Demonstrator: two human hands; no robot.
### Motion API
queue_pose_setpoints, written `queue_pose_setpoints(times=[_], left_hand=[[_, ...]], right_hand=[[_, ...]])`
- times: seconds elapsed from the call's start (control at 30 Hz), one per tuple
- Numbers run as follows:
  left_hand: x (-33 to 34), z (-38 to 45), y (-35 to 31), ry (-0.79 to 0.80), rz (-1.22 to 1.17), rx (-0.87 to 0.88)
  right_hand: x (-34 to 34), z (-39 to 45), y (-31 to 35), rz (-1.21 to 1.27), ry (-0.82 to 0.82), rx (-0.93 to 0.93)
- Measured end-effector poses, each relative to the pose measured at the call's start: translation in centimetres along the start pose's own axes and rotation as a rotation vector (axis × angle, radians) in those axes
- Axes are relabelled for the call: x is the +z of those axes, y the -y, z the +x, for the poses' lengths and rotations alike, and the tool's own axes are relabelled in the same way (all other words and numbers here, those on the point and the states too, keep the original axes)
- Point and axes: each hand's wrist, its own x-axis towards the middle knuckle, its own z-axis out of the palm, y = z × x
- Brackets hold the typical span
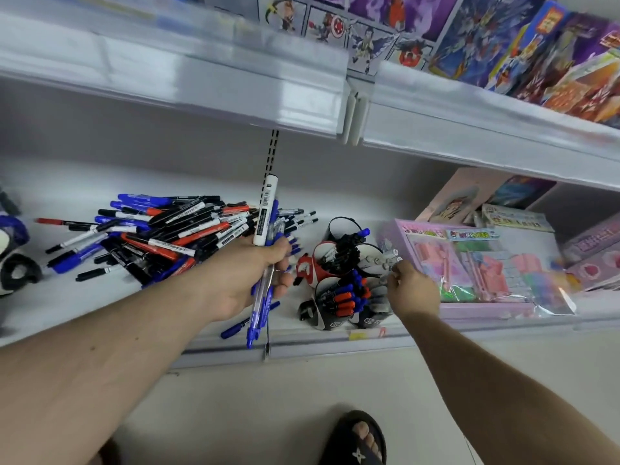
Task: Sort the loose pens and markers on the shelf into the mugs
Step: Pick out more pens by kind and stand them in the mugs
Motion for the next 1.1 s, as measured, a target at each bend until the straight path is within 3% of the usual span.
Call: queue_pose_setpoints(times=[0.13, 0.3, 0.4, 0.5, 0.63, 0.8, 0.93, 1.1], left_hand=[[0.0, 0.0, -0.1, 0.048, -0.023, -0.016], [-0.1, -0.1, -0.3, 0.119, -0.042, -0.029], [-0.1, -0.5, -0.6, 0.158, -0.064, -0.033], [-0.2, -1.1, -1.1, 0.178, -0.175, -0.026], [-0.4, -1.4, -1.6, 0.129, -0.394, 0.017], [-0.7, -1.7, -2.2, 0.026, -0.552, 0.081], [-1.0, -2.9, -2.4, -0.05, -0.551, 0.128], [-1.7, -4.6, -1.9, -0.017, -0.425, 0.206]], right_hand=[[1.3, 0.3, 0.3, -0.082, 0.087, 0.012], [1.3, 0.8, 1.1, -0.011, 0.186, 0.04], [-0.1, 0.4, 2.4, 0.006, 0.082, -0.014], [-3.2, -1.5, 6.2, 0.387, -0.033, -0.031], [-8.3, -7.2, 13.1, 0.923, 0.123, -0.016], [-10.8, -13.7, 17.0, 0.935, 0.208, -0.214], [-11.1, -15.1, 19.1, 1.212, 0.303, 0.069], [-12.8, -15.9, 20.4, 1.501, 0.218, 0.285]])
